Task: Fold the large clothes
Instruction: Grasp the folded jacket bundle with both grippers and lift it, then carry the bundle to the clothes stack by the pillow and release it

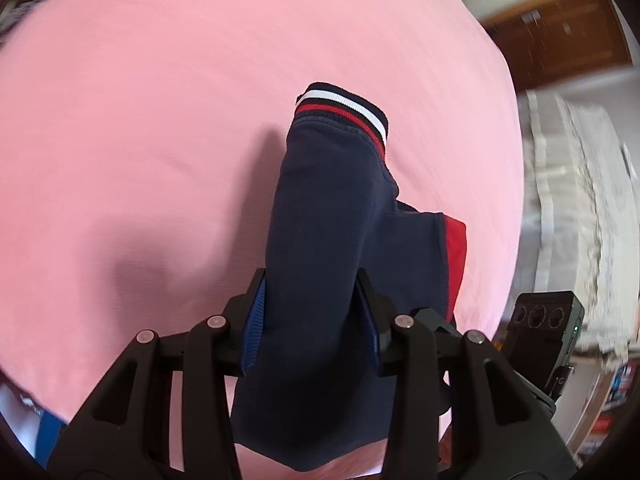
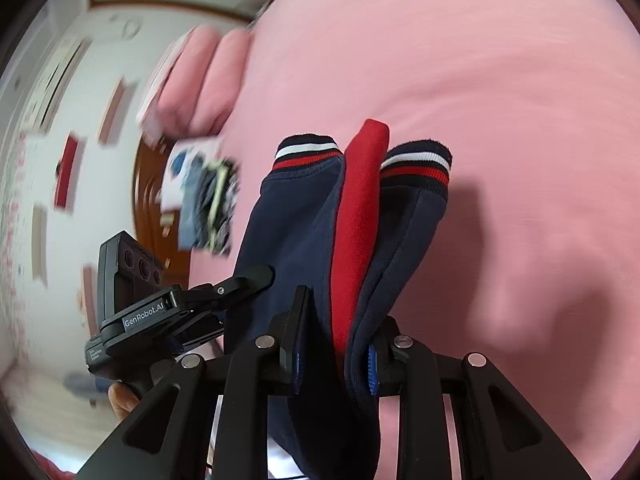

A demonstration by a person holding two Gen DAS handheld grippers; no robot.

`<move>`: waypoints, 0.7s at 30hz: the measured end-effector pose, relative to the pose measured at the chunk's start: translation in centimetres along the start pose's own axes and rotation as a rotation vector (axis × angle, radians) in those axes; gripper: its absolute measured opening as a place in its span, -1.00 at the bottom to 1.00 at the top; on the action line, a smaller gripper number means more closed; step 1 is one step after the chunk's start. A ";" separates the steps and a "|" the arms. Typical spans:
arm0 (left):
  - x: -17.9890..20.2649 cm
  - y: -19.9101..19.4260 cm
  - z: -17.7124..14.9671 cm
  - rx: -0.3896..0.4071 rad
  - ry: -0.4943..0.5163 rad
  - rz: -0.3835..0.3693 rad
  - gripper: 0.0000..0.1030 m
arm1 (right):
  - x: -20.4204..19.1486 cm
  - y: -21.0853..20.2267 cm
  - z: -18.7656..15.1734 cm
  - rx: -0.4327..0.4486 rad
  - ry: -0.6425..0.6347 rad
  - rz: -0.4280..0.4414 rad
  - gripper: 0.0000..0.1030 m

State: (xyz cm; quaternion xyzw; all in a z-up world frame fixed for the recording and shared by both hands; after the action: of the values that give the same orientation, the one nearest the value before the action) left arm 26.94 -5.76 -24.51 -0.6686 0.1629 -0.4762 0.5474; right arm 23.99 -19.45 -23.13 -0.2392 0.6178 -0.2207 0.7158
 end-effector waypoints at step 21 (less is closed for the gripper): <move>-32.2 -30.0 26.3 0.244 0.008 0.107 -0.27 | -37.9 34.0 4.1 0.079 -0.241 0.132 -0.56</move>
State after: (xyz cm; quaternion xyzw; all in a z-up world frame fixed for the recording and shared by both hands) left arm 23.37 43.62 -11.28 -0.5854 0.1414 -0.4655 0.6485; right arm 23.50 30.84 -14.06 -0.1946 0.5325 -0.1671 0.8066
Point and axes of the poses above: each gripper's, at about its wrist camera, not at the fingertips, and y roughly the way its jaws point, x to its right, z to its top, the point moved 7 cm from there along y, roughly the way its jaws point, and after that the axes turned 1 degree about -x, right-handed, at the moved point
